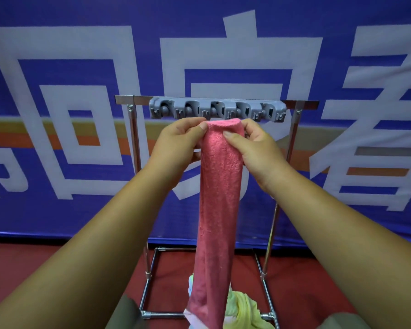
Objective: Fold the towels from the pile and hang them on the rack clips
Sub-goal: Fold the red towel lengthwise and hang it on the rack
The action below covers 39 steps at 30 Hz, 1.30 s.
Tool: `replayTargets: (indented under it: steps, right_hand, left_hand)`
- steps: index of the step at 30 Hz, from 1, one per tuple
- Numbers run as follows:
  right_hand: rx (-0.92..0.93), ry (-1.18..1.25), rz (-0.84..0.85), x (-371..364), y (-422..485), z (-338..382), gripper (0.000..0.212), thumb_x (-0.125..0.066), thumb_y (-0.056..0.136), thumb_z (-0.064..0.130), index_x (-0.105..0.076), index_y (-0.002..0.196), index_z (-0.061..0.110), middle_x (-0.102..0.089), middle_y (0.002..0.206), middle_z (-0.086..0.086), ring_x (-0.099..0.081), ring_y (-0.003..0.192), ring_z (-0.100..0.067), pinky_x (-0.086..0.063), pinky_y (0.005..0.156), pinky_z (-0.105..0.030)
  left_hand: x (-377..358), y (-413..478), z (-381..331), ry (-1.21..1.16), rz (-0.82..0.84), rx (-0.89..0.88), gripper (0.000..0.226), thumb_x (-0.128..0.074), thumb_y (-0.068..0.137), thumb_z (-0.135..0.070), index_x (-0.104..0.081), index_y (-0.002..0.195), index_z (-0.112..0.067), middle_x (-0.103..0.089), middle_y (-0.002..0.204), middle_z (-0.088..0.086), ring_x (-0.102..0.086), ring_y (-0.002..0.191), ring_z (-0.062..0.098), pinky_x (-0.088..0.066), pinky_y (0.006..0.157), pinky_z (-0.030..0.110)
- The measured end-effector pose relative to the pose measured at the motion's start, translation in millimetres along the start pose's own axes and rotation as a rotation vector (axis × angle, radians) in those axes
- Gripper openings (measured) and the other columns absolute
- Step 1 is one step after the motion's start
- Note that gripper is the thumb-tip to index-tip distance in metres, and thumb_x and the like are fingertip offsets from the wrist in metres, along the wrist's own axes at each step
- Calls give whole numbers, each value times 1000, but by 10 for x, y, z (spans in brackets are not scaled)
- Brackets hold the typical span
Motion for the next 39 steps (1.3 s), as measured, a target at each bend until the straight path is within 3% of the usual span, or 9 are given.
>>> replayTargets:
  steps: [8, 13, 17, 20, 23, 26, 33, 35, 39]
  right_hand:
    - [88, -20, -67, -76, -11, 88, 9, -70, 105, 28, -76, 110, 32, -83, 97, 6, -80, 89, -15, -66, 91, -51]
    - [86, -14, -118, -77, -23, 44, 5, -69, 104, 36, -73, 105, 39, -80, 102, -6, -78, 98, -36, -62, 90, -66]
    - [90, -33, -146, -36, -24, -7, 5, -68, 104, 42, -69, 100, 44, -80, 102, -7, -78, 97, -38, -62, 87, -67]
    - [89, -62, -169, -6, -15, -45, 2, -67, 104, 43, -68, 103, 42, -79, 102, -4, -78, 97, -35, -62, 87, -64]
    - [94, -83, -185, 39, 4, -72, 4, -68, 105, 44, -70, 107, 41, -78, 104, 2, -77, 98, -28, -62, 90, -59]
    - [101, -77, -199, 104, 18, -92, 4, -69, 105, 43, -72, 107, 42, -79, 105, 4, -77, 101, -25, -61, 93, -59]
    - [78, -76, -205, 129, -13, -26, 11, -69, 106, 40, -75, 115, 39, -79, 108, 4, -77, 102, -21, -63, 95, -54]
    - [82, -94, -211, 118, -26, -10, 8, -69, 105, 43, -75, 111, 41, -79, 105, 6, -77, 99, -19, -63, 93, -54]
    - [68, -65, -226, 109, -16, 8, 13, -70, 105, 44, -76, 115, 40, -80, 106, 8, -78, 99, -18, -64, 93, -55]
  left_hand:
    - [26, -92, 427, -105, 49, 71, 34, -62, 108, -42, -73, 119, -12, -75, 92, -1, -70, 81, 14, -60, 83, 34]
    - [50, -259, 854, 53, -17, 75, 67, -70, 80, -77, -61, 110, -18, -74, 114, 8, -76, 99, 21, -63, 91, 44]
    - [29, -459, 1224, 234, 196, 161, 52, -84, 82, -59, -67, 111, -20, -75, 104, -7, -73, 92, 10, -61, 95, 42]
    - [-32, -562, 1423, 292, 361, 228, 34, -86, 92, -27, -72, 122, -19, -80, 115, -5, -77, 107, 15, -61, 101, 41]
    - [-25, -564, 1523, 219, 394, 252, 25, -75, 101, -12, -76, 126, -15, -81, 117, 3, -77, 112, 22, -61, 101, 38]
    - [16, -490, 1552, 214, 326, 254, 18, -75, 101, -12, -78, 118, -13, -81, 113, 9, -77, 110, 28, -63, 98, 38]
    - [-64, -445, 1541, 436, 260, 209, 20, -83, 94, -31, -74, 104, -17, -81, 100, -4, -77, 96, 10, -61, 96, 38]
    - [-86, -435, 1552, 379, 255, 209, 27, -85, 93, -28, -69, 111, -17, -79, 108, -5, -77, 100, 10, -61, 99, 41]
    - [-170, -475, 1545, 137, 471, 218, 41, -75, 100, -13, -63, 139, -17, -75, 133, -1, -72, 123, 15, -58, 107, 36]
Point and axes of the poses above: each hand's wrist, its own y-axis towards the middle knuckle, its own x-axis out of the back of the hand, z = x × y, the point moved 1 cm from there along y, towards the middle knuckle
